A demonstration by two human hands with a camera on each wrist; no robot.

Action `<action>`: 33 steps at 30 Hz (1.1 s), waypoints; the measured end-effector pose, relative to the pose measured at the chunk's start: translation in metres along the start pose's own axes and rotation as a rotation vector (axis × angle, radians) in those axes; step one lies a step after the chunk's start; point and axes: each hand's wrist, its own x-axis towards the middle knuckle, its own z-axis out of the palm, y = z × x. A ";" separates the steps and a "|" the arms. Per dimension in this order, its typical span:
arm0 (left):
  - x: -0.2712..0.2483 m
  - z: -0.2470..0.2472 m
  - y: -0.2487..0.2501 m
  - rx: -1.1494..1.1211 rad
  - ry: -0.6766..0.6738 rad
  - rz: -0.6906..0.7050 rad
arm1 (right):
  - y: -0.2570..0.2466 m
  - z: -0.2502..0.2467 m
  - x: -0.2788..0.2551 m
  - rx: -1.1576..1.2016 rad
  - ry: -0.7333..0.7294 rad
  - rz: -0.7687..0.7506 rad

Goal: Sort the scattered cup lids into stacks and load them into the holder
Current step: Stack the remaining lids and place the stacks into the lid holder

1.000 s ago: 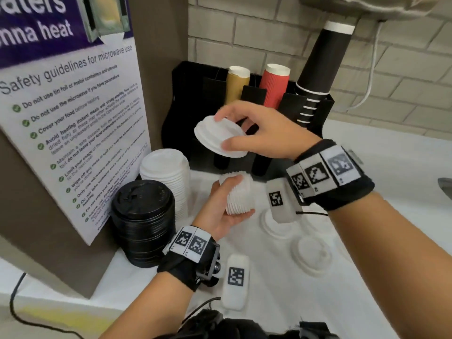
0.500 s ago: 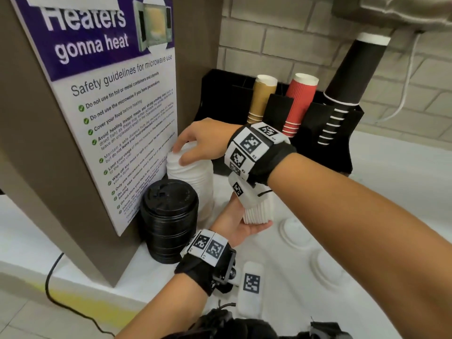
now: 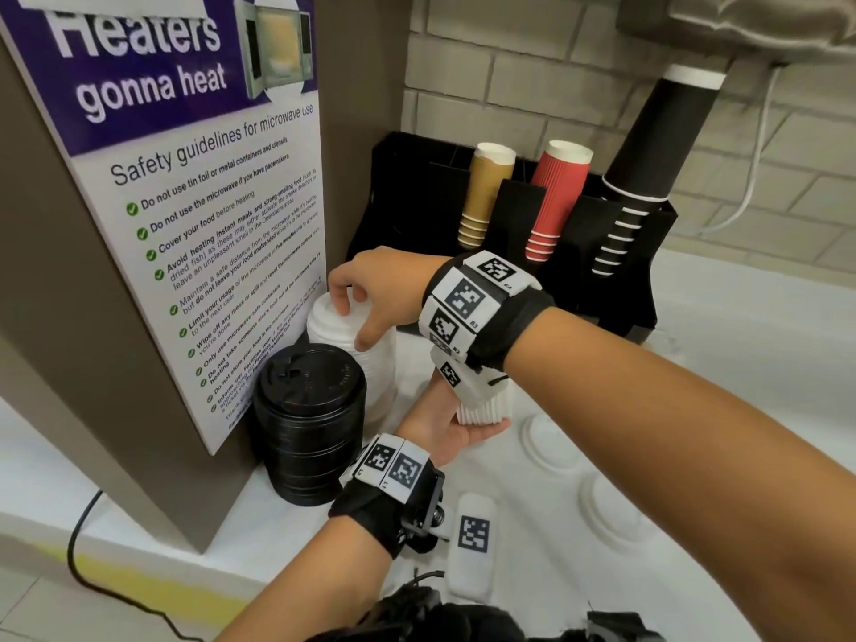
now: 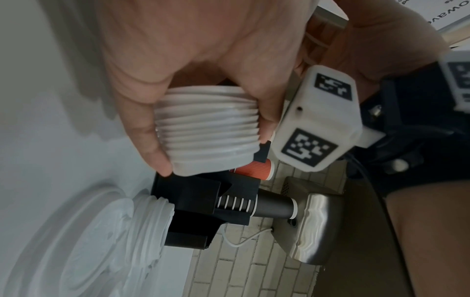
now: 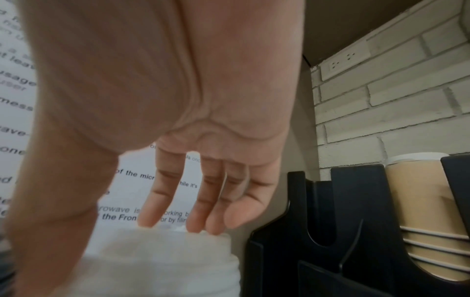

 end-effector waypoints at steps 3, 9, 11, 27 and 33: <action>0.002 0.000 0.002 0.023 0.020 0.002 | 0.002 -0.008 -0.009 0.039 0.037 -0.017; 0.008 -0.006 0.005 0.029 0.067 0.090 | 0.056 -0.030 -0.070 0.228 0.245 0.270; 0.011 -0.010 0.005 0.051 0.101 0.124 | 0.079 -0.019 -0.098 0.080 0.097 0.468; 0.000 0.005 0.007 0.032 0.017 0.142 | 0.092 0.100 -0.142 -0.111 -0.459 0.465; -0.007 0.008 0.008 0.038 0.012 0.158 | 0.096 0.106 -0.150 -0.008 -0.359 0.482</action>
